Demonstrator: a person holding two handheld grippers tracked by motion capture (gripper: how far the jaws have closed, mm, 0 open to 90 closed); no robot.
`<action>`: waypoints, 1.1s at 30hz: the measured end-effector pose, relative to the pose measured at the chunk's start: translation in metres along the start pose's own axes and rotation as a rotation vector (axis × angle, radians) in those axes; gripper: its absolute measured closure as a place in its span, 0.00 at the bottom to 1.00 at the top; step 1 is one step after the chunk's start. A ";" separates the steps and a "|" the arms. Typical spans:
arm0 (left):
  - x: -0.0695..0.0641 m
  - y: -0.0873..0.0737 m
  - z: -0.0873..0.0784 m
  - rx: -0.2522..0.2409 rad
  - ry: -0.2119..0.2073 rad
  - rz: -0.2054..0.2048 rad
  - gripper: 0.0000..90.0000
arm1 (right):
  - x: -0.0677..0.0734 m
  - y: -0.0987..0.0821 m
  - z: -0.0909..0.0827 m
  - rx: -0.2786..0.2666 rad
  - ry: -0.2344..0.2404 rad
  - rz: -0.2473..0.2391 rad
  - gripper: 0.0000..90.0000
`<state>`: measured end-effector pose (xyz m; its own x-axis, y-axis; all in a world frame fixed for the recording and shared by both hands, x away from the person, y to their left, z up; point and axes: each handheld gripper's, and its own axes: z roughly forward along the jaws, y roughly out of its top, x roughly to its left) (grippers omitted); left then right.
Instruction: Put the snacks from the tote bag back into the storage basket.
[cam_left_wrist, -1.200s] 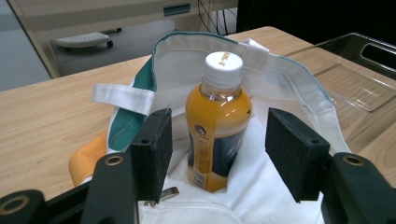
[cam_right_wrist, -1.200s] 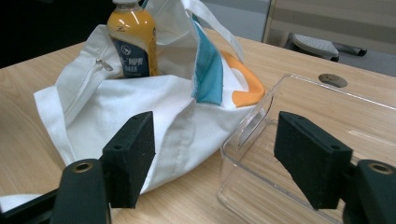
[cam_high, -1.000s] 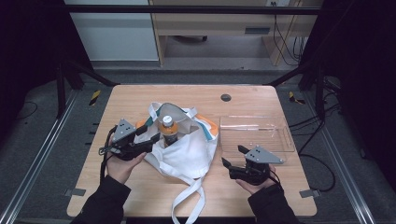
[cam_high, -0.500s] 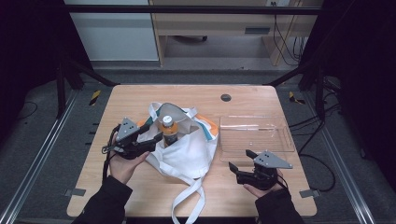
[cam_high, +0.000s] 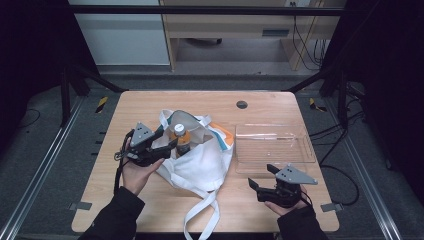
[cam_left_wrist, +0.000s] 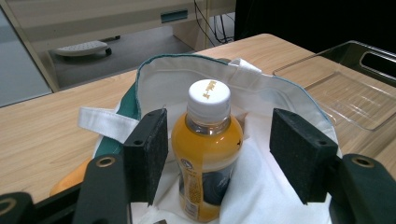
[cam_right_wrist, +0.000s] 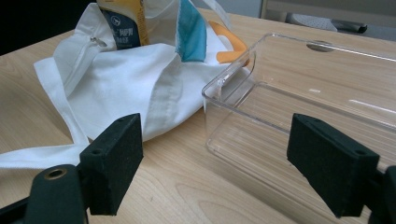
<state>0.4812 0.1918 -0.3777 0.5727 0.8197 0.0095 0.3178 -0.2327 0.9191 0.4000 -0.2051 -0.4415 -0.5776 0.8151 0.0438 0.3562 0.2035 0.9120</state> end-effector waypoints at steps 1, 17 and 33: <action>-0.001 0.000 0.001 0.004 0.002 0.004 0.41 | 0.000 -0.001 -0.001 0.003 -0.001 0.003 0.20; -0.004 0.007 0.019 -0.002 0.017 0.018 0.41 | -0.001 -0.008 -0.008 0.024 0.007 0.016 0.19; -0.002 0.004 0.035 0.007 0.033 0.014 0.41 | -0.001 -0.011 -0.006 0.041 0.005 0.015 0.19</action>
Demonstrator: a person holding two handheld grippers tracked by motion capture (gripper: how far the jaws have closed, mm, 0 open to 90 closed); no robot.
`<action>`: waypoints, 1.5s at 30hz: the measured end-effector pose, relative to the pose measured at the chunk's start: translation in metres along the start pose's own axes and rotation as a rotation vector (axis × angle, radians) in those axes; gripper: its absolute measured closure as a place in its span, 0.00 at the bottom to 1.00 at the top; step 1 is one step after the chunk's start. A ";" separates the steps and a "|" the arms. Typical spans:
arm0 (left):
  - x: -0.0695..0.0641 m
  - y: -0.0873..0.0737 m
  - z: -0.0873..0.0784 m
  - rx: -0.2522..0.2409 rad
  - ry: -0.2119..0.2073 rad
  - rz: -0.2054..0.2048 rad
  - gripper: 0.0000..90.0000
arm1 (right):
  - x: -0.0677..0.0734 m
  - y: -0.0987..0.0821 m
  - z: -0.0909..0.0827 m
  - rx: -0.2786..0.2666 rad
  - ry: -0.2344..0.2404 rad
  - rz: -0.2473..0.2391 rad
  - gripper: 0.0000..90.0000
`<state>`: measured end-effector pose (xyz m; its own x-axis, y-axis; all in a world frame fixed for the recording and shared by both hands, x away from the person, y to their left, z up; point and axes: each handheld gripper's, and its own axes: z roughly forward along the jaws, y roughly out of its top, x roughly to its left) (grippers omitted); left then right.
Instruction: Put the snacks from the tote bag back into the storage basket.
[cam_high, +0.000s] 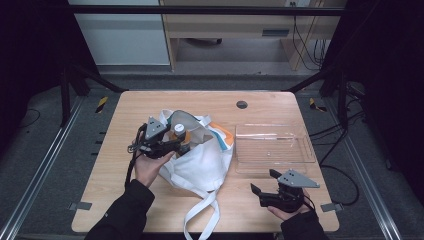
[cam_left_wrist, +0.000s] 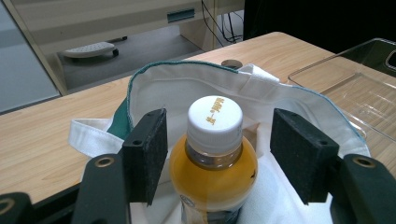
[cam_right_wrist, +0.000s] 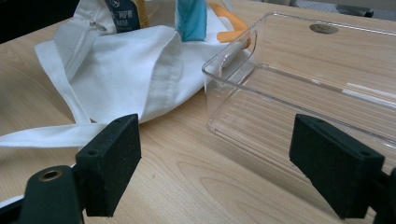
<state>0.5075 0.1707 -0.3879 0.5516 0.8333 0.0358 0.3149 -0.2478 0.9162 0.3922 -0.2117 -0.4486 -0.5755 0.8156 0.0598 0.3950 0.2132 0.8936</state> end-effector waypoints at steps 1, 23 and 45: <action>0.000 0.000 0.001 -0.002 -0.001 -0.002 0.41 | 0.000 0.000 0.000 0.000 0.001 0.000 0.19; 0.000 -0.007 0.019 0.004 0.011 0.007 0.57 | 0.001 -0.001 0.004 0.014 0.005 -0.009 0.18; -0.001 -0.005 0.019 -0.011 0.022 -0.010 0.65 | 0.001 -0.002 0.005 0.022 0.007 -0.005 0.17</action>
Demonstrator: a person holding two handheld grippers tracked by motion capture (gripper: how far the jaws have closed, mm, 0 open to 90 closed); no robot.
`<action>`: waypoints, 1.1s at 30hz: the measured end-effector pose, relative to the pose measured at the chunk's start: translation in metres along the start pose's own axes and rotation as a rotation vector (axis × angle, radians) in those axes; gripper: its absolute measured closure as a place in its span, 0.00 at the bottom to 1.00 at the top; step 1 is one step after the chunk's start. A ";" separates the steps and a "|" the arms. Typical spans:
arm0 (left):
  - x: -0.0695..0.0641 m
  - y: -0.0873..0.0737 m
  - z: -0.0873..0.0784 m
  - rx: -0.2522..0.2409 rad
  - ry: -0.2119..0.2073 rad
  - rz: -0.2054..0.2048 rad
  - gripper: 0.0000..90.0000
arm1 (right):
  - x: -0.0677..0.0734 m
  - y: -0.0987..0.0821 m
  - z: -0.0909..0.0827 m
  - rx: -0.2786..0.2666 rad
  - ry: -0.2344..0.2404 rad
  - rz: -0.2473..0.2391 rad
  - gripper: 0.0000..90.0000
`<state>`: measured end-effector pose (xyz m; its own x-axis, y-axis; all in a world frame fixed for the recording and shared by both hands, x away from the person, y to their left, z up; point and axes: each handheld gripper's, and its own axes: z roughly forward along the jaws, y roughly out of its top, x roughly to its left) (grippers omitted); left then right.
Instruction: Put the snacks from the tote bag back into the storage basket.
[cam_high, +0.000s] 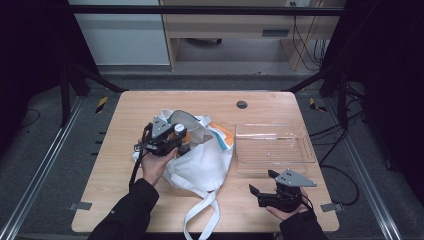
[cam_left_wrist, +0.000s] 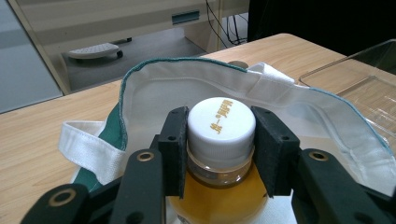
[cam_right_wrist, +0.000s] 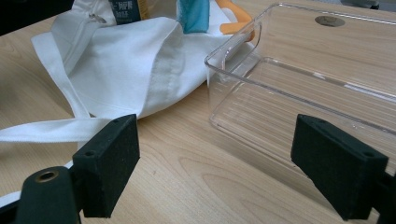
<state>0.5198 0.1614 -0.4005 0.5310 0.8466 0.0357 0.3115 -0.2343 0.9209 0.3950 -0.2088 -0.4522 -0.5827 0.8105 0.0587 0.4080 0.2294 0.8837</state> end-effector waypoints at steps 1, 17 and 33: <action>0.000 0.000 0.000 0.000 0.000 -0.001 0.65 | 0.000 0.000 0.000 0.001 -0.001 -0.001 0.17; 0.001 0.011 -0.012 -0.022 0.005 0.018 0.65 | 0.000 0.000 0.000 0.003 0.002 0.000 0.17; 0.010 0.030 -0.037 -0.076 0.004 -0.001 0.66 | 0.000 0.000 0.000 0.001 0.004 0.000 0.17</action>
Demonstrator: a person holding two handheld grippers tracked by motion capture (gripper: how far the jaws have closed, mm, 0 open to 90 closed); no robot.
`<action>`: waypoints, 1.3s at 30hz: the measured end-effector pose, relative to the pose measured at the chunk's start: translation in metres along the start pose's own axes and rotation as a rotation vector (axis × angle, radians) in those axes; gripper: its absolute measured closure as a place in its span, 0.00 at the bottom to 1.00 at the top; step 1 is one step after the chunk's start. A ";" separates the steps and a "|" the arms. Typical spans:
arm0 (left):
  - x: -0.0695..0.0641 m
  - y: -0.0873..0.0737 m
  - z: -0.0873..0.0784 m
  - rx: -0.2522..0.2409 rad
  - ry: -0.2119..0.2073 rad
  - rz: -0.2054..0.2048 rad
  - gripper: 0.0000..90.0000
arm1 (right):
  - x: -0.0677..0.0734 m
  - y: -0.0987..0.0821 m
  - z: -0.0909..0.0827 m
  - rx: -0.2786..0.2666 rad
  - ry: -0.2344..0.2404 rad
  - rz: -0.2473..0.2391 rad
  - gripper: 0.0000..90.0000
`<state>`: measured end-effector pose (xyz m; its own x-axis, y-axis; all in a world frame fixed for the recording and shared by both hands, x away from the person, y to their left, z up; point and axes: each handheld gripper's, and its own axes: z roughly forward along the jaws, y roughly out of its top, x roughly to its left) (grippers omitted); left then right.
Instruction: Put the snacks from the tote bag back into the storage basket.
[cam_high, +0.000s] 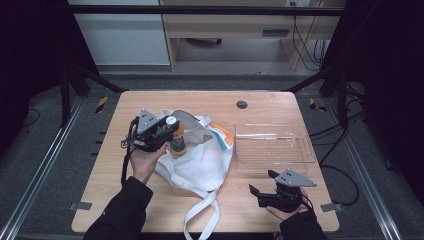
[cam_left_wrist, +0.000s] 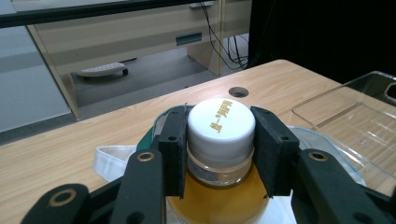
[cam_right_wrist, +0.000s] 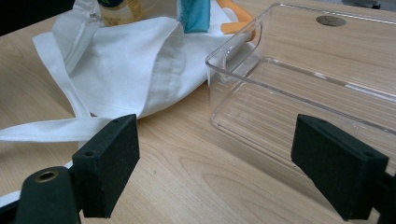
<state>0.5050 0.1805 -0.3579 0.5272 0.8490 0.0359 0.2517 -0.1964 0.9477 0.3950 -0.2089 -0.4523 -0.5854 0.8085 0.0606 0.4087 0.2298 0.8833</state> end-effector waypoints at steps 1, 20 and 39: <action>0.001 0.002 -0.003 -0.005 -0.003 -0.005 0.66 | 0.000 0.000 0.000 -0.001 0.000 -0.001 0.17; -0.015 0.018 -0.020 -0.002 -0.051 0.020 0.66 | 0.000 0.000 -0.001 -0.003 0.001 0.004 0.17; -0.041 0.032 -0.033 -0.017 -0.099 0.055 0.66 | 0.000 0.000 0.000 0.000 -0.009 0.005 0.16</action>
<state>0.4647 0.1560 -0.3185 0.6173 0.7847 0.0573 0.2067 -0.2319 0.9505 0.3949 -0.2096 -0.4523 -0.5773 0.8143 0.0610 0.4119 0.2259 0.8828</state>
